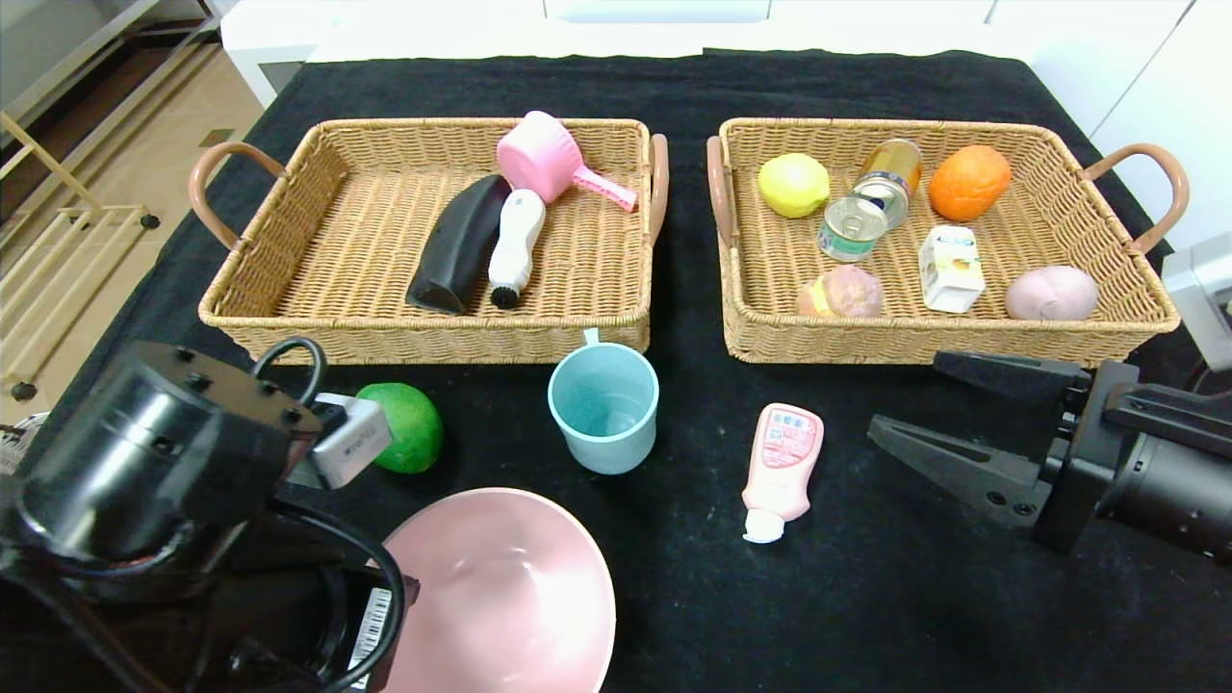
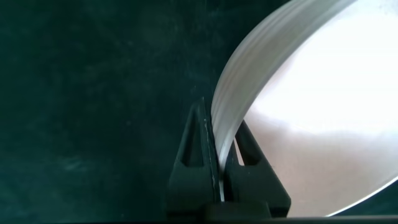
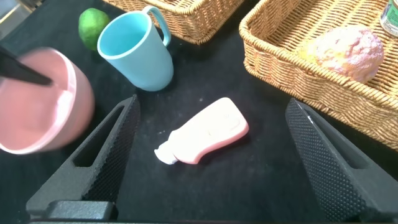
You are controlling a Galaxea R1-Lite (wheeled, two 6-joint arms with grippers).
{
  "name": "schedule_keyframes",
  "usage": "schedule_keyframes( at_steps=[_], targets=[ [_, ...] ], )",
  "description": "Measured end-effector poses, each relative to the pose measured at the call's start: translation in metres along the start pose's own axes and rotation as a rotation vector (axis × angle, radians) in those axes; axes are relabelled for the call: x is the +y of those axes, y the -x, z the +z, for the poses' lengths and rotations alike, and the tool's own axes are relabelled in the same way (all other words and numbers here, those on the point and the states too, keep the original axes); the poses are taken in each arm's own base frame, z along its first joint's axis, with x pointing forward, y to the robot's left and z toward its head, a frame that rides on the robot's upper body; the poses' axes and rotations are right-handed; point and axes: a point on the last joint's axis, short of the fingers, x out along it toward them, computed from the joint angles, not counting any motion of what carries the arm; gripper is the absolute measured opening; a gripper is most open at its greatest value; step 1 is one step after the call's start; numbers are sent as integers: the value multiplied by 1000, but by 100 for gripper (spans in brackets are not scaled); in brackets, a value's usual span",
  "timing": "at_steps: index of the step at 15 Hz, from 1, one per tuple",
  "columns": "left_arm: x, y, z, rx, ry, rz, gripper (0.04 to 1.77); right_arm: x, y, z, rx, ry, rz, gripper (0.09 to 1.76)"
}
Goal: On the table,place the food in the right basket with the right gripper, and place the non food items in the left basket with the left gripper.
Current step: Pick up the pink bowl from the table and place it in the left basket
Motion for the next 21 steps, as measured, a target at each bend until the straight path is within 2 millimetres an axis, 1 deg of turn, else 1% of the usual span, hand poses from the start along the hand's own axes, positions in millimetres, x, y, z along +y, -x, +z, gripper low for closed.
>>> schedule_keyframes(
  at_steps=[3,6,8,11,13,15,18,21],
  targets=[
    [11,28,-5,-53,5,-32,17,-2,0,0,1,0,-7,171],
    [21,48,0,-137,52,-44,17,-2,-1,-1,5,-2,-7,171],
    [27,57,11,-196,87,-36,17,-2,-1,-1,4,-1,-7,171],
    [34,70,37,-295,136,-36,17,-3,-1,-1,3,-1,-9,171],
    [40,73,55,-331,155,-34,17,-4,-1,0,0,0,-14,171],
    [46,71,75,-360,184,-21,17,-5,0,1,-4,1,-21,171],
    [55,64,106,-431,229,0,17,-7,1,2,-9,3,-29,171],
    [59,51,128,-478,248,9,17,-8,1,3,-12,3,-33,171]
  ],
)
